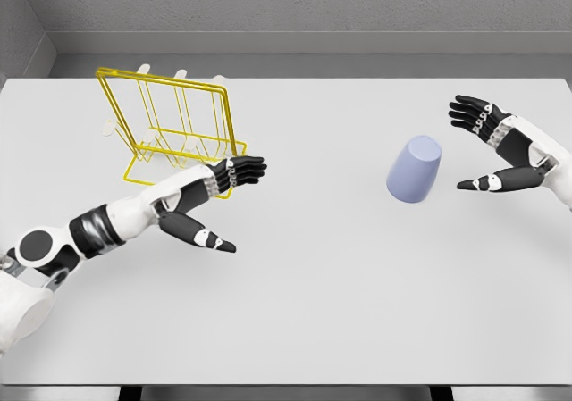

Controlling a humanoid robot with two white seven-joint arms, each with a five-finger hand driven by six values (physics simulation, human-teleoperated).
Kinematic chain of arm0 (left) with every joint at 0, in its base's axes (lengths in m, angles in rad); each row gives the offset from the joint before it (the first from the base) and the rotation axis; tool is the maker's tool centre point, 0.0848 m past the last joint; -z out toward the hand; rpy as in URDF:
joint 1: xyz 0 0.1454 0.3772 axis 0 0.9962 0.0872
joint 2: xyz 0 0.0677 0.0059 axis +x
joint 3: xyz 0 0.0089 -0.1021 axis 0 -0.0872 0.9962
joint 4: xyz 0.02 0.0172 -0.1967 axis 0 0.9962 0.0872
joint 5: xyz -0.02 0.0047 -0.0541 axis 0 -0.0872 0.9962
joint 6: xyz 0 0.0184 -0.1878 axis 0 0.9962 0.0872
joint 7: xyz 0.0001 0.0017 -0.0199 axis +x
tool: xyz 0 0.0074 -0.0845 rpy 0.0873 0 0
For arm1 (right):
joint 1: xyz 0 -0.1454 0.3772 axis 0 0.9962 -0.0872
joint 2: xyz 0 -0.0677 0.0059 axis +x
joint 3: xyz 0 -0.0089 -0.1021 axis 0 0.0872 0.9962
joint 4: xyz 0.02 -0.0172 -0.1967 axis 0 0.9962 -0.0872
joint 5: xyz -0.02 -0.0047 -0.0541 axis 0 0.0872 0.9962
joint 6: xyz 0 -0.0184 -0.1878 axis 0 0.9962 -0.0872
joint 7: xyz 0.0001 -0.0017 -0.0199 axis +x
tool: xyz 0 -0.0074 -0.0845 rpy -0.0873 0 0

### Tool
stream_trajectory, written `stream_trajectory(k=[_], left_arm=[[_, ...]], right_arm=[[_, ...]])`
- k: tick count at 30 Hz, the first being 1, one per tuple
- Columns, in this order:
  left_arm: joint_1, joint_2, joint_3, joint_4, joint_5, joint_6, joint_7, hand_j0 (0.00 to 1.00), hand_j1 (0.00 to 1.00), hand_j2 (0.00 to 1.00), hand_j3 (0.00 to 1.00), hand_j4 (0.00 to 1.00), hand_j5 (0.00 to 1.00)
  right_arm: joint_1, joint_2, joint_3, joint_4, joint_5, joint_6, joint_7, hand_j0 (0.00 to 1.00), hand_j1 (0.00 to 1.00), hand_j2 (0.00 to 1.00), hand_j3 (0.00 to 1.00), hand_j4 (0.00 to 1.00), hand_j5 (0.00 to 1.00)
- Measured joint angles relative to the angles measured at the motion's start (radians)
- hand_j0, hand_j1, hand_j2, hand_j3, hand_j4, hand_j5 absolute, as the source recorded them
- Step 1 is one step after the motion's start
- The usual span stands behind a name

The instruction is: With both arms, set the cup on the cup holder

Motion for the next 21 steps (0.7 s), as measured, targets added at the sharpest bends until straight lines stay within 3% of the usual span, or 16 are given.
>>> stream_trajectory(k=[7, 12, 21], left_arm=[[0.023, -0.028, 0.006, -0.031, 0.003, 0.172, 0.0, 1.0, 1.0, 1.0, 1.0, 1.0, 1.0], [0.031, -0.03, 0.001, -0.04, -0.008, 0.033, 0.0, 1.0, 1.0, 1.0, 1.0, 1.0, 1.0], [0.035, -0.021, -0.024, -0.055, 0.002, -0.067, 0.0, 1.0, 1.0, 1.0, 1.0, 1.0, 1.0]], right_arm=[[0.0, 0.028, -0.009, 0.071, 0.001, -0.006, 0.0, 1.0, 1.0, 1.0, 1.0, 1.0, 1.0], [0.008, 0.078, -0.008, 0.137, 0.002, -0.006, 0.0, 1.0, 1.0, 1.0, 1.0, 1.0, 1.0], [0.008, 0.158, -0.009, 0.241, 0.004, -0.005, 0.0, 1.0, 1.0, 1.0, 1.0, 1.0, 1.0]])
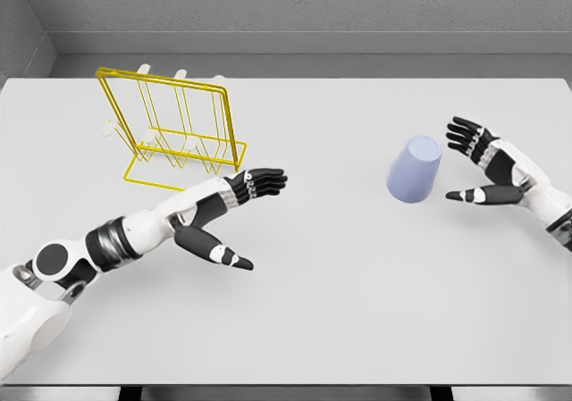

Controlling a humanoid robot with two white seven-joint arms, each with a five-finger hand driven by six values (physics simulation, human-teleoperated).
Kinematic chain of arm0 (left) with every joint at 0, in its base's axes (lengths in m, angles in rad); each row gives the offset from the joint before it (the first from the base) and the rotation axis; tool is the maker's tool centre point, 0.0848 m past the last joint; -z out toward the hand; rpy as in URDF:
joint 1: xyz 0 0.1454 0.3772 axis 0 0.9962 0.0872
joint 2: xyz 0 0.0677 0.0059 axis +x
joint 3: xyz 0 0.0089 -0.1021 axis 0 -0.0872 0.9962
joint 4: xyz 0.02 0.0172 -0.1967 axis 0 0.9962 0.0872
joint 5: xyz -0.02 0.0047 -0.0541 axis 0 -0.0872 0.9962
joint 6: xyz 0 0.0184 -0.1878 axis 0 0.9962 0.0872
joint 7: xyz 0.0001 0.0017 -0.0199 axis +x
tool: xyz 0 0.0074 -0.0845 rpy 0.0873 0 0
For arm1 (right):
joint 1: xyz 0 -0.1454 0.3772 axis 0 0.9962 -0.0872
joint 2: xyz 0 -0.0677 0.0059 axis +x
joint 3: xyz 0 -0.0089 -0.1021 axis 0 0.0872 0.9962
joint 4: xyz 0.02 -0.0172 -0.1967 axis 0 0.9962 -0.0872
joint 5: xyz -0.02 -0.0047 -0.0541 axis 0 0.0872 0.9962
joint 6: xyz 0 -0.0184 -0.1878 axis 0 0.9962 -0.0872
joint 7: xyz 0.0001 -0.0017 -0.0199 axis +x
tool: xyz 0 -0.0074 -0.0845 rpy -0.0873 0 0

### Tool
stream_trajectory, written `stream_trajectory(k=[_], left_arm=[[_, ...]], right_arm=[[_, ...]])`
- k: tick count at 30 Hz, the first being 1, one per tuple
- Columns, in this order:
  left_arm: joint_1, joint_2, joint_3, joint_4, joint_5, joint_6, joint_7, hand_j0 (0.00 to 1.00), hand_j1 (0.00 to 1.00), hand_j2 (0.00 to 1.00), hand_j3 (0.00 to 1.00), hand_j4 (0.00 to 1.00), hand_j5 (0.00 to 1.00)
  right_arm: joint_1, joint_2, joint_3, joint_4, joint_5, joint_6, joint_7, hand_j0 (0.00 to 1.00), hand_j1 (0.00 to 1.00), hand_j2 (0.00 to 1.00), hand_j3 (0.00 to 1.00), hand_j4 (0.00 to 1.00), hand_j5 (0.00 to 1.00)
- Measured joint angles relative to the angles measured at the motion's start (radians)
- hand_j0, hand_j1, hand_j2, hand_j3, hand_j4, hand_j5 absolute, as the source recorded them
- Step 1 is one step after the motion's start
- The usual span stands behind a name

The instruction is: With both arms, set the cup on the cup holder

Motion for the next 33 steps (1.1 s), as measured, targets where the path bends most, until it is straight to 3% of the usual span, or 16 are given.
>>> stream_trajectory(k=[8, 12, 16, 22, 33], left_arm=[[0.002, 0.0, -0.015, 0.008, -0.009, -0.05, 0.008, 1.0, 1.0, 1.0, 1.0, 1.0, 1.0], [0.0, 0.008, -0.056, 0.025, -0.011, -0.055, 0.14, 1.0, 1.0, 1.0, 1.0, 1.0, 1.0], [-0.002, 0.012, -0.08, 0.035, -0.012, -0.018, 0.187, 1.0, 1.0, 1.0, 1.0, 1.0, 1.0], [-0.008, 0.011, -0.09, 0.045, -0.017, 0.008, 0.201, 1.0, 1.0, 1.0, 1.0, 1.0, 1.0], [-0.032, 0.001, -0.088, 0.096, -0.107, 0.092, 0.204, 1.0, 1.0, 1.0, 1.0, 1.0, 1.0]], right_arm=[[-0.011, 0.061, -0.002, 0.068, 0.019, 0.001, 0.0, 1.0, 1.0, 1.0, 1.0, 1.0, 1.0], [-0.018, 0.081, -0.004, 0.104, 0.024, 0.001, 0.0, 1.0, 1.0, 1.0, 1.0, 1.0, 1.0], [-0.029, 0.098, -0.004, 0.121, 0.033, 0.002, 0.0, 1.0, 1.0, 1.0, 1.0, 1.0, 1.0], [-0.035, 0.116, -0.002, 0.123, 0.053, 0.002, 0.0, 1.0, 1.0, 1.0, 1.0, 1.0, 1.0], [-0.057, 0.147, 0.003, 0.114, 0.088, 0.003, 0.0, 1.0, 1.0, 1.0, 1.0, 1.0, 1.0]])
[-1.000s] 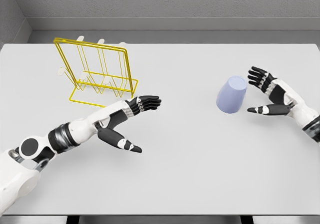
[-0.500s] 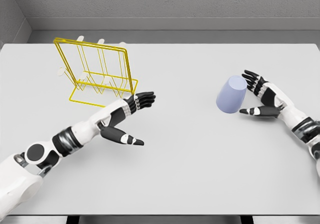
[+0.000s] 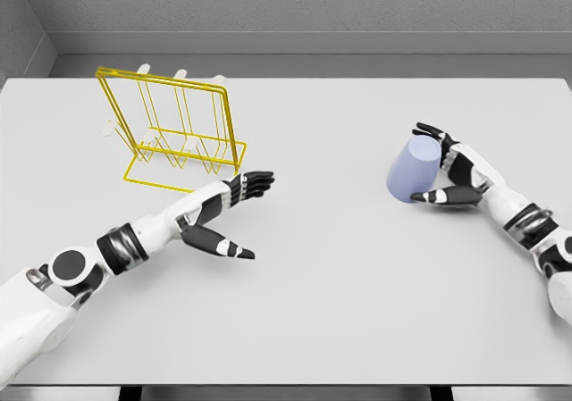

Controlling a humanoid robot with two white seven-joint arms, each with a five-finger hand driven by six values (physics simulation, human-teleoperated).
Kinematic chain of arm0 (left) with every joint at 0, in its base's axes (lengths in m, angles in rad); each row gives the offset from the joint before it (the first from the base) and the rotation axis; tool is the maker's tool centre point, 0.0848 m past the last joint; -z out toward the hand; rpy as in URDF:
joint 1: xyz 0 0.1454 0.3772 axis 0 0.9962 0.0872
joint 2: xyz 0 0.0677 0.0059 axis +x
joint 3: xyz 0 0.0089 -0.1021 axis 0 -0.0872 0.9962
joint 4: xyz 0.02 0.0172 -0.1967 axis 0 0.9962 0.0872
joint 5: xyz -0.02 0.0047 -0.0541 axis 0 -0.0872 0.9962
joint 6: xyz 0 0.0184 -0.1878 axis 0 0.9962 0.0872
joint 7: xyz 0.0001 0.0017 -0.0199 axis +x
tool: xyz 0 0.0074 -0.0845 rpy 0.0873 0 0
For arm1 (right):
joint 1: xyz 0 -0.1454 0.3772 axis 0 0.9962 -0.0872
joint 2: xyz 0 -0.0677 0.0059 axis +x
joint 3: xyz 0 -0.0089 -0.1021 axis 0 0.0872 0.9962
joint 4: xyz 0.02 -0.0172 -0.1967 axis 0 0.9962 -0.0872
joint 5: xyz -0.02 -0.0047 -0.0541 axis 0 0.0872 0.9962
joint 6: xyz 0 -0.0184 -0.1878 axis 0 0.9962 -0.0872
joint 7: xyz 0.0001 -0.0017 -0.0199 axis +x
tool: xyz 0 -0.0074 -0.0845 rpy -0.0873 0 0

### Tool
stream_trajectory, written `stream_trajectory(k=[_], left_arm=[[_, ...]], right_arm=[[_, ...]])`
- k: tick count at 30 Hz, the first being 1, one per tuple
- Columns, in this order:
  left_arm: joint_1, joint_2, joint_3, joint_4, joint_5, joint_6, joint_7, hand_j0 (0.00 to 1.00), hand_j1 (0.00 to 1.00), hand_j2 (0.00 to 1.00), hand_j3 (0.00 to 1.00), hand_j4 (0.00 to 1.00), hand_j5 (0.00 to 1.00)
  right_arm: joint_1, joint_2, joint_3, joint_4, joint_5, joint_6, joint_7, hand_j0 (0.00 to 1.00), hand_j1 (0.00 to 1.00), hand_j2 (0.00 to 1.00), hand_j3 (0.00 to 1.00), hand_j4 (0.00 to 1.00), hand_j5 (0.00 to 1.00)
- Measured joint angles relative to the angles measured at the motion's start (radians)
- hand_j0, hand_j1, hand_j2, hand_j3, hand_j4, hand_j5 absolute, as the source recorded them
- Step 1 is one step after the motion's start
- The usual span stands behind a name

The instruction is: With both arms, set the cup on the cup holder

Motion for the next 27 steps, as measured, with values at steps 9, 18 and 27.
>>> stream_trajectory(k=[9, 18, 27], left_arm=[[-0.003, -0.007, -0.002, -0.008, -0.001, 0.027, -0.001, 1.0, 1.0, 1.0, 1.0, 1.0, 1.0], [0.006, -0.021, -0.003, -0.012, -0.002, 0.024, 0.0, 1.0, 1.0, 1.0, 1.0, 1.0, 1.0], [0.009, -0.026, 0.005, -0.011, 0.0, -0.013, 0.0, 1.0, 1.0, 1.0, 1.0, 1.0, 1.0]], right_arm=[[-0.009, 0.017, 0.002, 0.001, 0.004, 0.001, 0.0, 1.0, 1.0, 1.0, 1.0, 1.0, 1.0], [-0.011, 0.024, 0.003, 0.013, 0.003, 0.005, 0.0, 0.83, 0.83, 0.83, 0.83, 0.83, 0.83], [-0.011, 0.025, 0.004, 0.015, 0.002, 0.006, 0.0, 0.7, 0.7, 0.7, 0.7, 0.7, 0.7]])
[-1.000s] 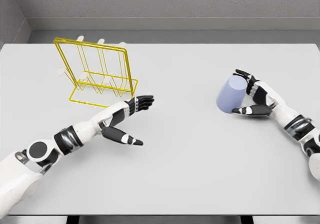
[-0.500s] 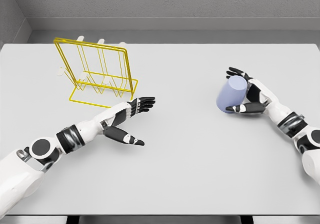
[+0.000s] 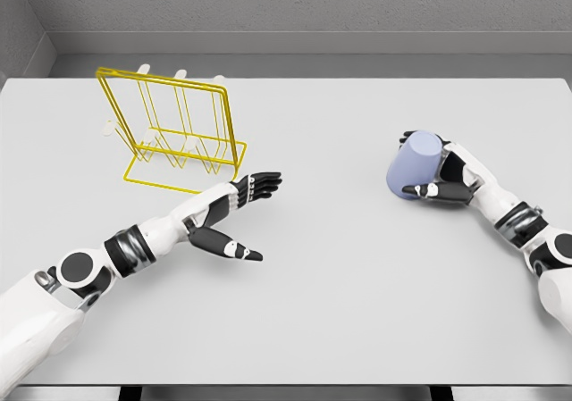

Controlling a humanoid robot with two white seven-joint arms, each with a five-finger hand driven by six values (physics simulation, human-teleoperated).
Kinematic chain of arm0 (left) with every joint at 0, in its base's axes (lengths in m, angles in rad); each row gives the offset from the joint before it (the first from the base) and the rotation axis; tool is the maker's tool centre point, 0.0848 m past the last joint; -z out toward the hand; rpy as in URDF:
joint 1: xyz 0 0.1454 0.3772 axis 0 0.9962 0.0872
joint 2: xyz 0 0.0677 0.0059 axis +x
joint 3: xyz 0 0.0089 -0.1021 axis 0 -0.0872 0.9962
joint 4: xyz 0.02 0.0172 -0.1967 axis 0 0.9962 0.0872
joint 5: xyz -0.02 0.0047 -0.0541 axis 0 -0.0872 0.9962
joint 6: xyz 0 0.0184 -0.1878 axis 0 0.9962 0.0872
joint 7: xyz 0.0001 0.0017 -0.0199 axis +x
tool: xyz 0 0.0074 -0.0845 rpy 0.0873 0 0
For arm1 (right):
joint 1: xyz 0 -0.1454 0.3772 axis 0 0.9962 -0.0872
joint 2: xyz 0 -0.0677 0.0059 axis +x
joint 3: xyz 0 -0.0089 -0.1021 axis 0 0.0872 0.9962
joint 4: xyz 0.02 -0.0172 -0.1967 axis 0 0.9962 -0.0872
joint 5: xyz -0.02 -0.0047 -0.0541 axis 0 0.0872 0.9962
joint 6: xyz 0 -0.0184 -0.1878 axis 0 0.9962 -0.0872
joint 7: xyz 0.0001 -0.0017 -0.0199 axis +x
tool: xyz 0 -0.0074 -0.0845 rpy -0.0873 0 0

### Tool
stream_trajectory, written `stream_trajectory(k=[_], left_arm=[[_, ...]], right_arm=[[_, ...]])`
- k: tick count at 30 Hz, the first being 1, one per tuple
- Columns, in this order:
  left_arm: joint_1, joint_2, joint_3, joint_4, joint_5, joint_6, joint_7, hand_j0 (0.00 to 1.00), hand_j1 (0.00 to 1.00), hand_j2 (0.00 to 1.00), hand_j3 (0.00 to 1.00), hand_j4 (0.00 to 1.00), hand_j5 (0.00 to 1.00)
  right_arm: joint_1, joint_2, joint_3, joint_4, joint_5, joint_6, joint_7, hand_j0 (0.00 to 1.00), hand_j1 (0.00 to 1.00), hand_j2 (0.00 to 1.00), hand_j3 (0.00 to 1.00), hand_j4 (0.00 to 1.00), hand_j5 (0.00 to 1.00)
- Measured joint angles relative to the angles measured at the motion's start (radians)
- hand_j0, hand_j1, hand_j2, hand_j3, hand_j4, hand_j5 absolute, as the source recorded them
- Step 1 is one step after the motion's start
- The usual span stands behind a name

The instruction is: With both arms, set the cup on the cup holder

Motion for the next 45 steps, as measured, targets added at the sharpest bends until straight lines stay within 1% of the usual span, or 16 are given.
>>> stream_trajectory(k=[4, 12, 14, 18, 26, 33, 38, 45], left_arm=[[0.0, 0.0, 0.0, 0.0, 0.0, -0.002, 0.0, 1.0, 1.0, 1.0, 1.0, 1.0, 1.0], [0.002, 0.0, 0.002, 0.001, 0.0, -0.003, 0.0, 1.0, 1.0, 1.0, 1.0, 1.0, 1.0], [0.002, -0.001, 0.002, 0.002, 0.0, -0.003, 0.0, 1.0, 1.0, 1.0, 1.0, 1.0, 1.0], [0.002, -0.002, 0.001, 0.003, 0.0, -0.003, 0.0, 1.0, 1.0, 1.0, 1.0, 1.0, 1.0], [0.002, -0.009, 0.001, 0.01, -0.003, -0.003, 0.0, 1.0, 1.0, 1.0, 1.0, 1.0, 1.0], [0.0, -0.017, 0.002, 0.024, -0.002, -0.001, 0.001, 1.0, 1.0, 1.0, 1.0, 1.0, 1.0], [0.0, -0.021, 0.002, 0.038, -0.001, 0.001, 0.002, 1.0, 1.0, 1.0, 1.0, 1.0, 1.0], [0.0, -0.02, 0.003, 0.041, -0.004, -0.003, 0.001, 1.0, 1.0, 1.0, 1.0, 1.0, 1.0]], right_arm=[[-0.008, -0.001, -0.002, -0.001, 0.002, -0.003, 0.0, 0.67, 0.67, 0.67, 0.67, 0.67, 0.67], [-0.008, -0.006, -0.004, -0.021, 0.01, -0.011, 0.0, 0.67, 0.67, 0.67, 0.67, 0.67, 0.67], [-0.003, -0.009, -0.004, -0.033, 0.012, -0.025, 0.0, 0.67, 0.67, 0.67, 0.67, 0.67, 0.67], [-0.005, -0.013, -0.003, -0.072, 0.013, -0.049, 0.0, 0.67, 0.67, 0.67, 0.67, 0.67, 0.67], [0.005, -0.016, 0.002, -0.177, 0.015, -0.058, 0.0, 0.67, 0.67, 0.67, 0.67, 0.67, 0.67], [0.003, -0.01, 0.043, -0.253, 0.017, -0.06, 0.0, 0.67, 0.67, 0.67, 0.67, 0.67, 0.67], [0.008, 0.0, 0.079, -0.289, 0.019, -0.06, 0.0, 0.67, 0.67, 0.67, 0.67, 0.67, 0.67], [0.009, 0.051, 0.127, -0.306, 0.041, -0.06, 0.0, 0.67, 0.67, 0.67, 0.67, 0.67, 0.67]])
